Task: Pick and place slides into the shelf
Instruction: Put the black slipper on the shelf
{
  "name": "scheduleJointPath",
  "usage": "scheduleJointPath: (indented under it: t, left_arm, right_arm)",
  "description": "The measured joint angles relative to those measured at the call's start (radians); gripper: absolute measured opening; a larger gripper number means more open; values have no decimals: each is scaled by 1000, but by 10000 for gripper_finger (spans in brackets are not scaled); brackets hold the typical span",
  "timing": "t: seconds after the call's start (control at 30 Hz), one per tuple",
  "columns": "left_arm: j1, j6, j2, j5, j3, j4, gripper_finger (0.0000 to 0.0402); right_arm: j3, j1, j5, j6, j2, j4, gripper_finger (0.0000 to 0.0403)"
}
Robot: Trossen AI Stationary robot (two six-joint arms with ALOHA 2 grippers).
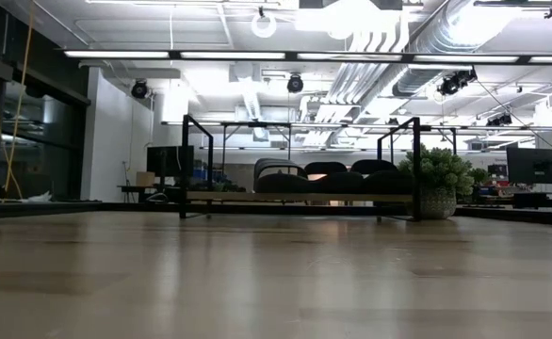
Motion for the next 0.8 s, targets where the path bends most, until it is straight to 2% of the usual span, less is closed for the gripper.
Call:
scheduleJointPath:
  t: [0.17, 0.33, 0.43, 0.53, 0.8]
  left_arm:
    - [2, 11, 0, 2, 0, 16, 69]
    - [1, 54, 0, 6, 0, 69, 69]
    - [2, 65, 0, 25, 0, 88, 69]
    - [2, 77, 0, 37, 0, 89, 69]
    - [1, 77, 0, 35, 0, 92, 69]
  right_arm:
    - [-15, -1, -2, -16, 1, 62, 220]
    - [-15, -1, -71, -32, 1, 110, 219]
    - [-15, -1, -107, -42, 1, 126, 204]
    - [-15, -1, -129, -42, 1, 127, 167]
    - [-16, 1, -135, -50, 1, 125, 21]
